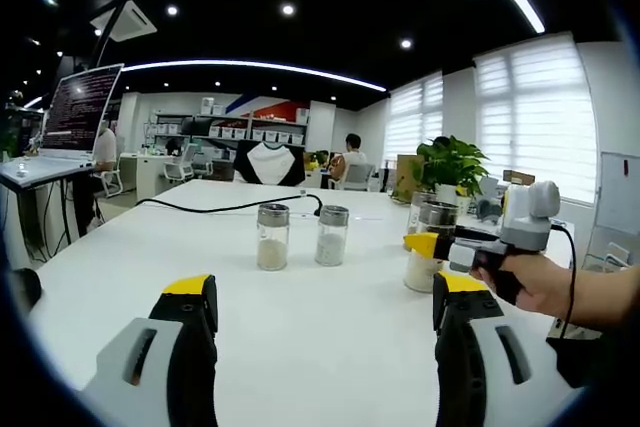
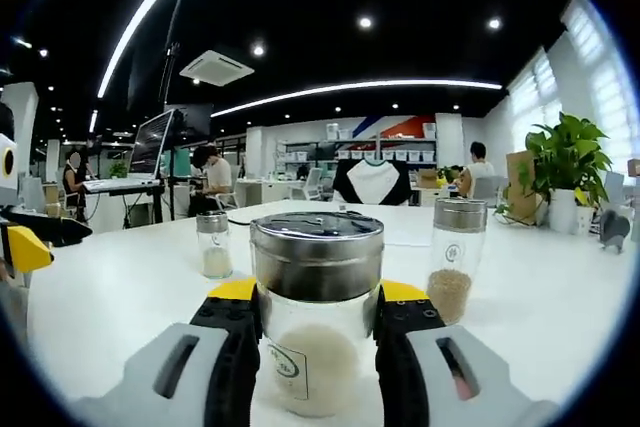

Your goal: Rotate the seasoning bottle until the label or dispensing opening points toward the visible target arrow and the bottle remains upright within the marked orientation range

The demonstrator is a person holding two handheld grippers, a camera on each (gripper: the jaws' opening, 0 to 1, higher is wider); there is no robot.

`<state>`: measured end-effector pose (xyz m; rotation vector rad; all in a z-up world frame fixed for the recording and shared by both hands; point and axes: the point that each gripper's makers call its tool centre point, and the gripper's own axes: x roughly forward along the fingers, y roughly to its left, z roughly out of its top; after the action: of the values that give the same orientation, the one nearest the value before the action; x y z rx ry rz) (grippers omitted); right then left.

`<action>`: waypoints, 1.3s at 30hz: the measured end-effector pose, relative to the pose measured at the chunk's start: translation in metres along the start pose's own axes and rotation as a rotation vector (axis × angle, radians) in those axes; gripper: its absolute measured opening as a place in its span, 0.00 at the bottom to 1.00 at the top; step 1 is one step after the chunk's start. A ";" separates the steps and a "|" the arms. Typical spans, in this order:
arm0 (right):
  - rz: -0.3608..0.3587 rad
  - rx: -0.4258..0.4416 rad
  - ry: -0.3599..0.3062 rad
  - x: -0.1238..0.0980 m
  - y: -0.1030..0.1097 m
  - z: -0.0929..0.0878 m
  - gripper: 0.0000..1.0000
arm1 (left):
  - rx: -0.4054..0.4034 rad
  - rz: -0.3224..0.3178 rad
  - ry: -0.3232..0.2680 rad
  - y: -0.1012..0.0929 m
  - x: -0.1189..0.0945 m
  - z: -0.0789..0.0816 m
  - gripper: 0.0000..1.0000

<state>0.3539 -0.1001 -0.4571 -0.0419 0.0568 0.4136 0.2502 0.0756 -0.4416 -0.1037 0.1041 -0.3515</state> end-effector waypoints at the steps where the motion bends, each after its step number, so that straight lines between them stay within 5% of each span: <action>1: 0.002 0.000 -0.001 0.000 0.000 0.000 0.42 | 0.000 0.000 -0.002 0.000 0.000 0.000 0.94; 18: 0.040 -0.002 -0.014 0.002 0.001 0.000 0.41 | 0.034 -0.027 -0.036 -0.007 -0.002 0.009 0.95; 33: 0.231 -0.008 -0.014 0.003 0.010 0.000 0.41 | 0.046 -0.028 -0.028 -0.009 -0.002 0.007 0.95; 39: 0.253 -0.006 0.005 0.001 0.013 0.000 0.41 | 0.046 -0.023 -0.021 -0.009 -0.002 0.008 0.95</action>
<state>0.3499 -0.0874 -0.4581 -0.0417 0.0657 0.6665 0.2467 0.0683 -0.4323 -0.0628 0.0737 -0.3756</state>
